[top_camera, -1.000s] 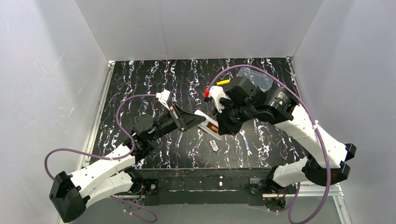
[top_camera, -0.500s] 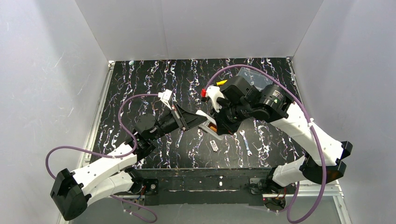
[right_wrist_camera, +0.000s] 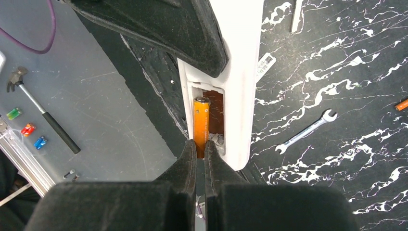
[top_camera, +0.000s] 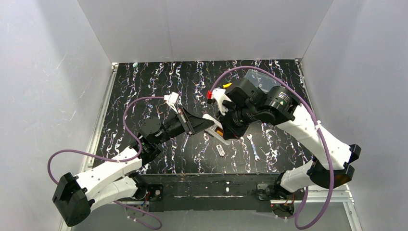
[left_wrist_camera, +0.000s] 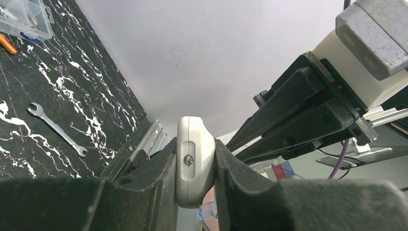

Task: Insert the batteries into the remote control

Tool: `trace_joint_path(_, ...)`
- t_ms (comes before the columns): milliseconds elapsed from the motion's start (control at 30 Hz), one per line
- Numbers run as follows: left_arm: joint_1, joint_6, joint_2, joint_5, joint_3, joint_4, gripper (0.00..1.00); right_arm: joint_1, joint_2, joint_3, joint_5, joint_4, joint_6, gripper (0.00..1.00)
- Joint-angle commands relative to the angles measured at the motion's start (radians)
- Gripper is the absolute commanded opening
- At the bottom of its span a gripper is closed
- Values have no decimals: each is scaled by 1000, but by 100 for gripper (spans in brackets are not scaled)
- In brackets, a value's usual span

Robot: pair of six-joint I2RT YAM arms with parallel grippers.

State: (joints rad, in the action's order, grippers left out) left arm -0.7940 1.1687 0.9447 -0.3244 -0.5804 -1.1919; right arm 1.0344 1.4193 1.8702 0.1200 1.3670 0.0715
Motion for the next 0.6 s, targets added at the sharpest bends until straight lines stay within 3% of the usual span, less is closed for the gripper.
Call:
trace_joint_path(0, 0, -2, -37, -16, -15, -144, 0, 3, 9, 33, -19, 29, 22, 5)
trace_joint_path(367, 0, -2, -32, -13, -15, -155, 0, 3, 32, 38, -6, 34, 36, 5)
trace_joint_path(567, 1, 3, -29, -12, -17, -163, 0, 3, 53, 50, -14, 30, 34, 10)
